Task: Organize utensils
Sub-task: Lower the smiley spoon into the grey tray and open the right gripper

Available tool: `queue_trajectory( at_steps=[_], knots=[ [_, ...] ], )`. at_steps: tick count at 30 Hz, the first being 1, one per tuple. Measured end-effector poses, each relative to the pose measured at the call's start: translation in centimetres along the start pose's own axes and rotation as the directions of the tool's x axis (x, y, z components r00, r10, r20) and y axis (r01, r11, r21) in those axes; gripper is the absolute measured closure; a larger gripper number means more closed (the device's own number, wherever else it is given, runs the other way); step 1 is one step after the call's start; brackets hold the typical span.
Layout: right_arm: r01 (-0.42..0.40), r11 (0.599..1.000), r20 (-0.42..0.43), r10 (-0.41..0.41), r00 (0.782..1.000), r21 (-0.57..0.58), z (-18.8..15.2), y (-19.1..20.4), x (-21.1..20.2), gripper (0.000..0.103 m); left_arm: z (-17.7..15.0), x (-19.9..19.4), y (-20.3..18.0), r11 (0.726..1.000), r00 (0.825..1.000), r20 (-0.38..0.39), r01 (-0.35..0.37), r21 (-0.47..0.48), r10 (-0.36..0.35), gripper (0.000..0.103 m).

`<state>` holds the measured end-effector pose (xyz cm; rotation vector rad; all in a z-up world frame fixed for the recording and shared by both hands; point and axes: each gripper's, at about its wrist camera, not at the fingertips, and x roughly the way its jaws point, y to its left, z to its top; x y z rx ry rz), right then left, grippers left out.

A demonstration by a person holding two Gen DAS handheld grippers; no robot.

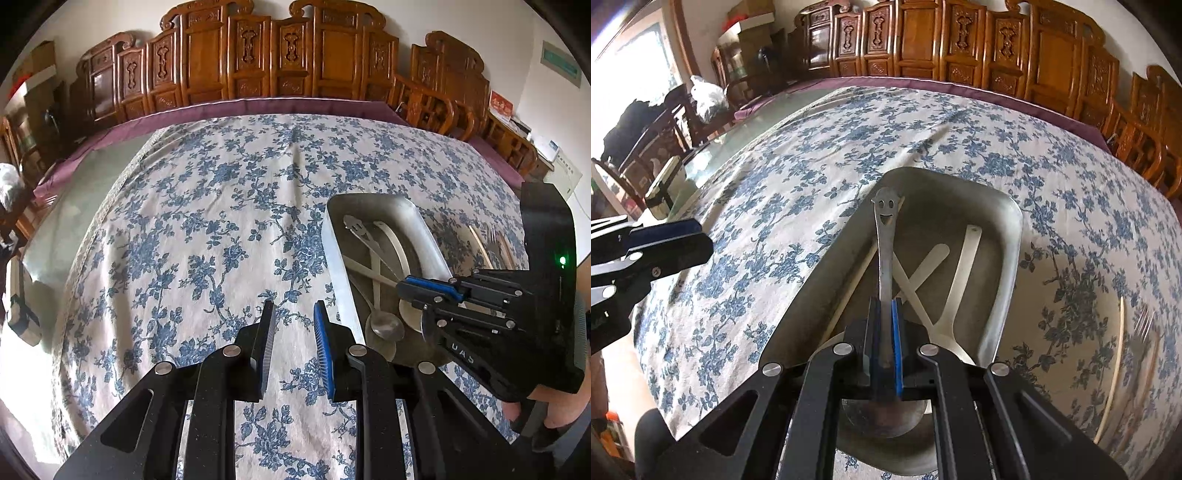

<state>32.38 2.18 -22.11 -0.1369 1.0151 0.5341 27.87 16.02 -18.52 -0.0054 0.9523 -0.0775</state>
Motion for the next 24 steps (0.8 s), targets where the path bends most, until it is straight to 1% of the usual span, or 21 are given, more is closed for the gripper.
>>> queue_trajectory(
  at_steps=[4,10,11,13,18,20,22,24],
  knots=[
    [-0.012,1.0,0.024,0.012,1.0,0.008,0.0,-0.4,-0.4,0.094,0.0,-0.1,-0.1,1.0,1.0,0.0,-0.002,0.002,0.002,0.083],
    [0.001,1.0,0.06,0.0,0.998,-0.027,-0.4,-0.9,-2.2,0.094,0.3,-0.7,-1.2,1.0,1.0,0.009,0.003,0.015,-0.003,0.082],
    [0.006,0.999,0.072,-0.004,0.997,-0.031,-0.6,-1.2,-2.9,0.094,0.3,-0.9,-1.5,1.0,1.0,0.011,0.004,0.019,-0.005,0.081],
    [0.007,0.999,0.092,-0.004,0.996,-0.037,-0.9,-1.7,-4.1,0.094,0.4,-1.2,-2.2,1.0,1.0,0.018,0.008,0.029,-0.008,0.074],
    [0.018,0.999,0.149,-0.013,0.989,-0.031,-2.6,-3.8,-8.3,0.094,0.6,-2.2,-4.2,0.998,0.999,0.034,0.021,0.055,-0.023,0.072],
    [0.036,0.999,0.163,-0.031,0.986,-0.026,-3.7,-5.1,-10.1,0.093,0.8,-2.7,-5.3,0.997,0.999,0.045,0.027,0.068,-0.03,0.062],
    [0.055,0.998,0.171,-0.051,0.984,-0.019,-4.7,-6.2,-11.6,0.093,1.0,-3.0,-6.8,0.996,0.998,0.055,0.035,0.088,-0.04,0.06],
    [0.074,0.997,0.174,-0.072,0.982,-0.005,-5.9,-7.8,-13.1,0.091,1.2,-3.2,-8.1,0.994,0.997,0.058,0.048,0.1,-0.054,0.054]
  ],
)
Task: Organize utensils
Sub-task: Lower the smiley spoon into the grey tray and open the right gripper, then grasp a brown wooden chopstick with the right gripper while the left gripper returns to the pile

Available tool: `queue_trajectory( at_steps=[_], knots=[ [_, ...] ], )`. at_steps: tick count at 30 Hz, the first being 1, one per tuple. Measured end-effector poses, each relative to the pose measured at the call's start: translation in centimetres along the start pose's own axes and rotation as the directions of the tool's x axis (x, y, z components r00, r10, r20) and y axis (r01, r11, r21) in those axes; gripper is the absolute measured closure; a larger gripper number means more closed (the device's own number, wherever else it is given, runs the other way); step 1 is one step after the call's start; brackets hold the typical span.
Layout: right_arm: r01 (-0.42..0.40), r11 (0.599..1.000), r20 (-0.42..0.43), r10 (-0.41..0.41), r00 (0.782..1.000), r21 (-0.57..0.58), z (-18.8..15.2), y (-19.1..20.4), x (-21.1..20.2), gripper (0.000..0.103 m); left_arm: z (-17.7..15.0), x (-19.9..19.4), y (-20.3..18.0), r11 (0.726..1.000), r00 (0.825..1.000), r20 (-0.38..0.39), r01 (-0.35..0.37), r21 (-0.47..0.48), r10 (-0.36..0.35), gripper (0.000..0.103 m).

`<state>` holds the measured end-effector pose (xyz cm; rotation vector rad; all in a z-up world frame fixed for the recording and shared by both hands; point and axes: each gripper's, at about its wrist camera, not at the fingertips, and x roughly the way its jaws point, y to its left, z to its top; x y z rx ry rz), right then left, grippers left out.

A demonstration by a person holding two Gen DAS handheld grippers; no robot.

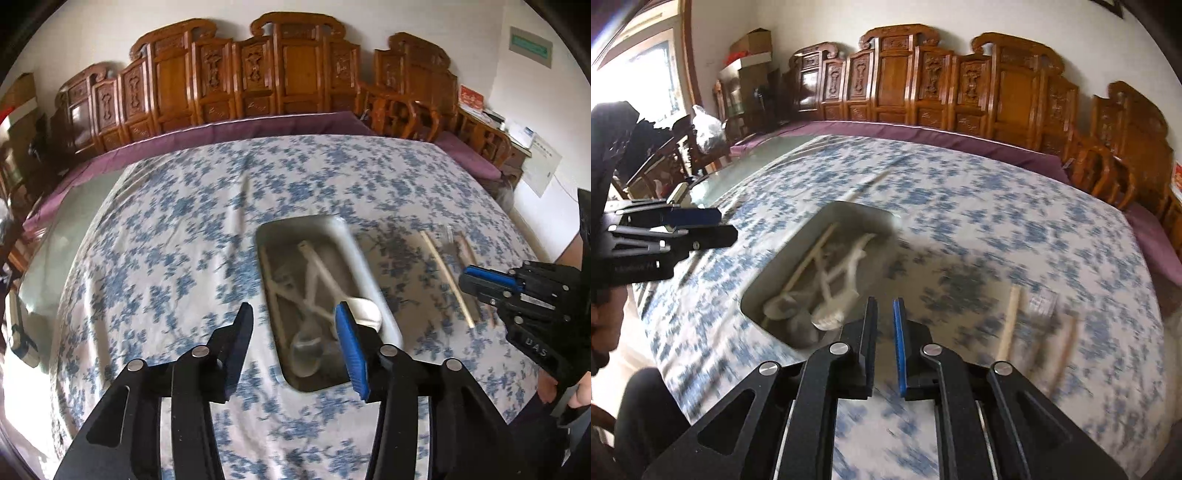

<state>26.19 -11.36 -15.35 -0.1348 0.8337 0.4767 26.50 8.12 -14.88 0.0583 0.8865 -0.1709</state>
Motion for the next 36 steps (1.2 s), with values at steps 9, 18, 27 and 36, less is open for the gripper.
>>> queue_trajectory(
  at_steps=[9,18,27,36],
  knots=[
    [0.115,0.991,-0.002,-0.115,0.993,0.063,-4.6,-7.1,-4.1,0.073,1.3,0.4,-6.1,0.997,0.998,0.018,0.065,0.046,-0.066,0.038],
    [0.166,0.977,-0.048,-0.161,0.986,0.132,-7.3,-12.5,-3.3,0.072,0.6,2.6,-11.3,0.99,0.993,-0.02,0.116,0.077,-0.114,0.037],
    [0.158,0.975,-0.105,-0.142,0.984,0.155,-7.7,-15.0,0.9,0.072,0.5,5.5,-13.8,0.987,0.99,-0.062,0.131,0.089,-0.126,0.037],
    [0.173,0.977,-0.169,-0.151,0.974,0.123,-7.4,-15.9,5.5,0.072,0.4,8.0,-15.5,0.986,0.987,-0.099,0.135,0.096,-0.125,0.037]
  ],
)
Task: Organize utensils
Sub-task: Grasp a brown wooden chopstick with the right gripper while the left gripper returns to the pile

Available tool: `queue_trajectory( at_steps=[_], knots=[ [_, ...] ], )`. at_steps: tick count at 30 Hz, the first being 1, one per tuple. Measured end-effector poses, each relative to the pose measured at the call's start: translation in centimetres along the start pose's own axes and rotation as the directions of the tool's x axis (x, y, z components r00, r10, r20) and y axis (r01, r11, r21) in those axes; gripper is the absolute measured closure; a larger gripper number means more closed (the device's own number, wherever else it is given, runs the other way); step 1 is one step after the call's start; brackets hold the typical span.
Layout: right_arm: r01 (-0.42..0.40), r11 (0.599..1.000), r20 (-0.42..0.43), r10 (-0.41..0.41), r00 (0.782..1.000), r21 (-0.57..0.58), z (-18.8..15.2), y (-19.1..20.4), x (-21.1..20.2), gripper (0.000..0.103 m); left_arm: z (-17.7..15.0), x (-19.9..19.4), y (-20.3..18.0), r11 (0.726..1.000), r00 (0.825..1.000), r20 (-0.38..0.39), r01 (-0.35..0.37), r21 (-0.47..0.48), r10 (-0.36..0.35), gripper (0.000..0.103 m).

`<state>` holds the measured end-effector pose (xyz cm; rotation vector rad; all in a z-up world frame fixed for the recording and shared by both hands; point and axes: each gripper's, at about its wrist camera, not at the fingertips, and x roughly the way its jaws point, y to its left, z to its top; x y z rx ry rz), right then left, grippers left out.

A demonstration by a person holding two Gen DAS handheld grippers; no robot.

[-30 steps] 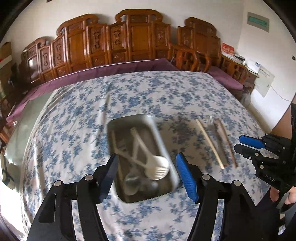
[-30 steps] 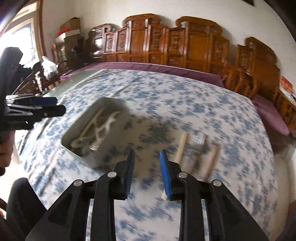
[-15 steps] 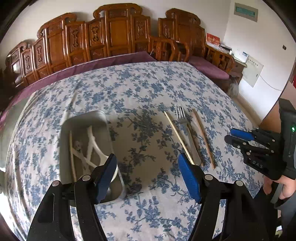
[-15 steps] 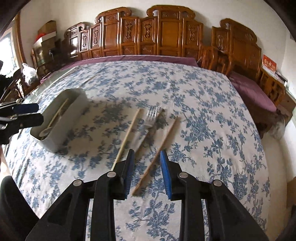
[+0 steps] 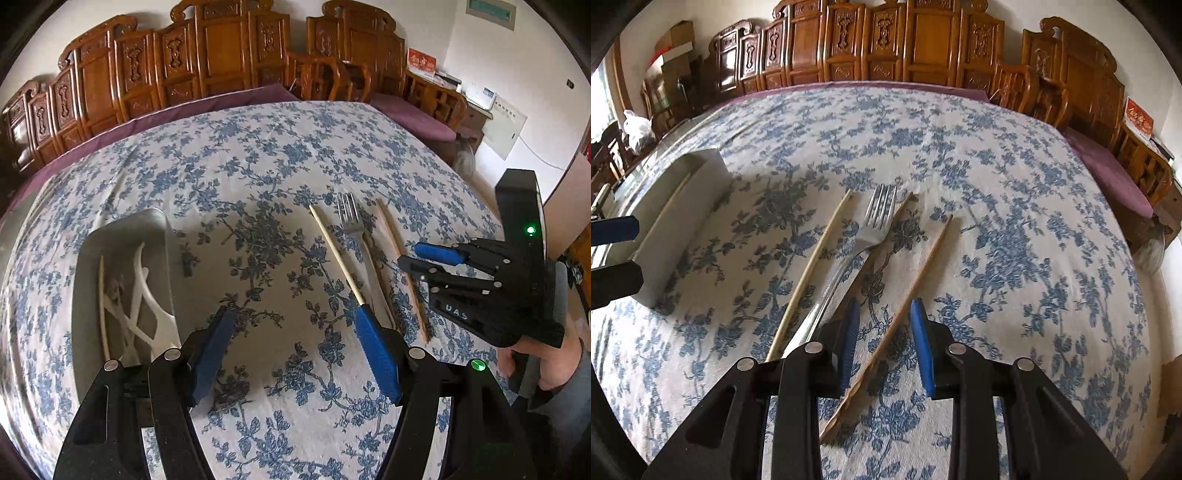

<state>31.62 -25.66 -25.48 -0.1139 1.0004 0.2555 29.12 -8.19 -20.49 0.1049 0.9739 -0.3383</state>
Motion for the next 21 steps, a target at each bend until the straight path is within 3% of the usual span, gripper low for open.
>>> queue_trajectory(
  at_steps=[6,21],
  knots=[
    [0.017,1.0,-0.044,-0.018,0.999,-0.014,-0.7,-0.4,1.4,0.072,0.0,1.1,-0.6,1.0,1.0,-0.017,0.007,0.002,-0.007,0.037],
    [0.048,0.998,-0.042,-0.047,0.998,0.036,-1.2,-3.2,1.2,0.072,0.0,2.5,-2.1,1.0,0.999,-0.042,0.0,0.018,0.001,0.037]
  ],
)
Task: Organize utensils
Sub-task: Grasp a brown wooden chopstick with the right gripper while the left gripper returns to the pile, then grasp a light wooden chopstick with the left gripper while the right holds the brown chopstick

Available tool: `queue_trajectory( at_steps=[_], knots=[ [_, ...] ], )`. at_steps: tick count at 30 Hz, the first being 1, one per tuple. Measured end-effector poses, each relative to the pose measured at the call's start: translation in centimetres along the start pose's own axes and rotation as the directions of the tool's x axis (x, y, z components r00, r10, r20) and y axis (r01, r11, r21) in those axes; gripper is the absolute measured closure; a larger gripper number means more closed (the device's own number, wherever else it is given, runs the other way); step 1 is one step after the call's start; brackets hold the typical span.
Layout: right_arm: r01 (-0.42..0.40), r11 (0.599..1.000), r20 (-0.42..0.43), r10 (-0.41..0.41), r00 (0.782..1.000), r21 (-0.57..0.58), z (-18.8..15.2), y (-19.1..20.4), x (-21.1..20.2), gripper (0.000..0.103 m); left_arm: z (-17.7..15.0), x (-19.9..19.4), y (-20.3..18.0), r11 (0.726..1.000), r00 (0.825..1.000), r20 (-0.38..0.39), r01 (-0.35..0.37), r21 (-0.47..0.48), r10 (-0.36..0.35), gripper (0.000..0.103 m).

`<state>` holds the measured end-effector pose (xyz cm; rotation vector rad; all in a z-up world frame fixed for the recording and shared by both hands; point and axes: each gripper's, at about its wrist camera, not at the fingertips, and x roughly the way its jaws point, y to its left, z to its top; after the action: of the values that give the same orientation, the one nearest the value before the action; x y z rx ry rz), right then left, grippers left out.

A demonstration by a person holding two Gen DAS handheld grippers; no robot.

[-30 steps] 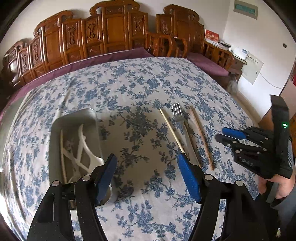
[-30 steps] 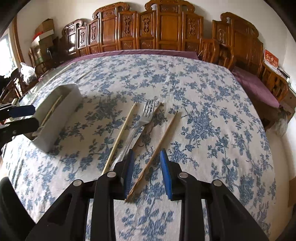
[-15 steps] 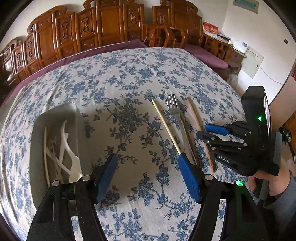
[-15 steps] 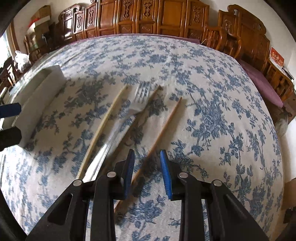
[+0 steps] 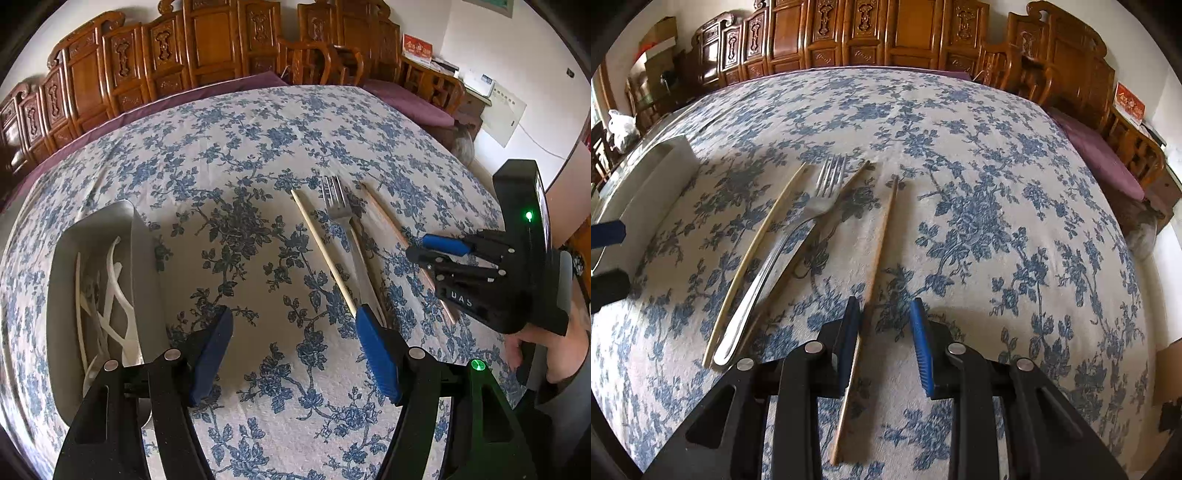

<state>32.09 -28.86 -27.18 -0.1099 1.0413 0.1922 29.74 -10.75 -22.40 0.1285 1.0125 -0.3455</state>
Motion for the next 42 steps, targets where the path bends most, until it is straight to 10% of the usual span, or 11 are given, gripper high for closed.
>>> queue_trajectory(
  at_steps=[7,10,15,42],
  knots=[
    [-0.004,1.0,0.007,0.004,1.0,0.001,0.2,-0.2,0.2,0.073,1.0,1.9,-1.1,1.0,1.0,-0.013,-0.01,0.004,0.01,0.037],
    [-0.006,1.0,-0.002,0.006,1.0,-0.003,0.1,-0.4,0.1,0.095,1.7,3.0,-1.6,1.0,1.0,-0.02,-0.01,0.002,0.01,0.037],
    [-0.038,0.999,-0.006,0.038,0.999,0.001,-0.1,-0.9,0.0,0.097,2.8,4.8,-2.3,1.0,1.0,-0.028,-0.001,-0.007,0.001,0.038],
    [-0.053,0.998,-0.009,0.053,0.999,0.035,0.0,-1.3,0.0,0.097,3.2,8.6,-2.4,0.999,0.994,-0.1,-0.035,-0.004,0.034,0.099]
  ],
)
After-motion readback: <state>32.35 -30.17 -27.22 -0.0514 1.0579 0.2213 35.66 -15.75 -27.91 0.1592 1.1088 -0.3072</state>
